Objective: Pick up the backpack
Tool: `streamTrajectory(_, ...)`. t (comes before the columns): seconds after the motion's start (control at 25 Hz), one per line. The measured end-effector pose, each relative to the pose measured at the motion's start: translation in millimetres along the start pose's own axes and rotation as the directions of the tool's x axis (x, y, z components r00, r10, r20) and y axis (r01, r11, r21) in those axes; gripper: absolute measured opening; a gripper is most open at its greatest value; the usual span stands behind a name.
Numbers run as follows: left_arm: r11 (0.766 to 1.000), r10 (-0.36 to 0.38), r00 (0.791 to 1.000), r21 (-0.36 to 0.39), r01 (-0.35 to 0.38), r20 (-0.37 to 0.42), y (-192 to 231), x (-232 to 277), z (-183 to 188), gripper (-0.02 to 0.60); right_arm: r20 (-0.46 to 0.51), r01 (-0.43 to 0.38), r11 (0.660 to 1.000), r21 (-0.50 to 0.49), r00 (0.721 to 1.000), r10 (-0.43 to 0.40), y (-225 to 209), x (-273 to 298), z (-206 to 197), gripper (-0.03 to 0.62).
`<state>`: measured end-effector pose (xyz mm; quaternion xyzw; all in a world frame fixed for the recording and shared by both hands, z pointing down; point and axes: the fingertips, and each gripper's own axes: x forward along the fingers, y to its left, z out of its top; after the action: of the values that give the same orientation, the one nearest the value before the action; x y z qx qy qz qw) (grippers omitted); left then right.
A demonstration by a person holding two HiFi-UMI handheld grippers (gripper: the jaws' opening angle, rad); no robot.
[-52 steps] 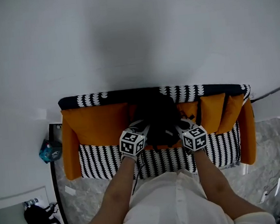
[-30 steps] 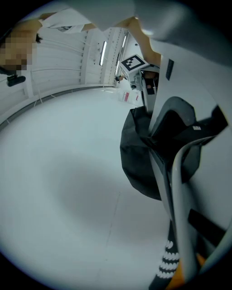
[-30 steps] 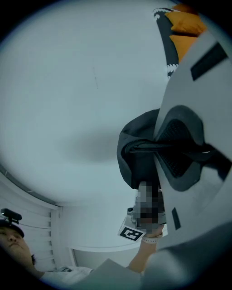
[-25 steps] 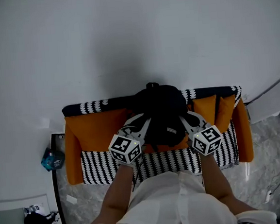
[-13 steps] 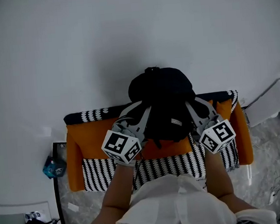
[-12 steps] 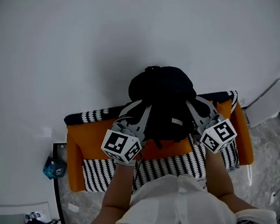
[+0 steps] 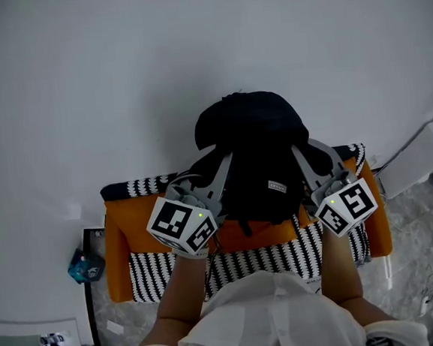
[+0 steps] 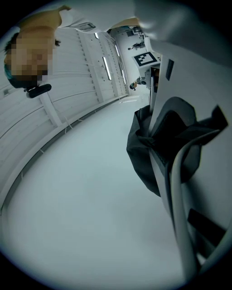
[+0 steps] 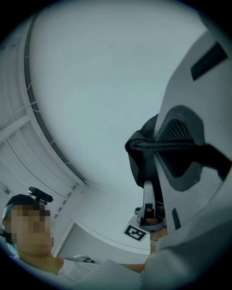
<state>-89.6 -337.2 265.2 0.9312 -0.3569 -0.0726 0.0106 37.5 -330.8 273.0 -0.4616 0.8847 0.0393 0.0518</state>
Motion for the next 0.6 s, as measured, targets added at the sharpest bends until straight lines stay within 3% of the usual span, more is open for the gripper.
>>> streamTrajectory(0.6,1.0,0.005,1.0,0.01,-0.005,0.012,-2.3,-1.2,5.8,0.052,0.025,-0.006,1.0,0.005,1.0,0.006,0.9,-1.3,6.2,0.034)
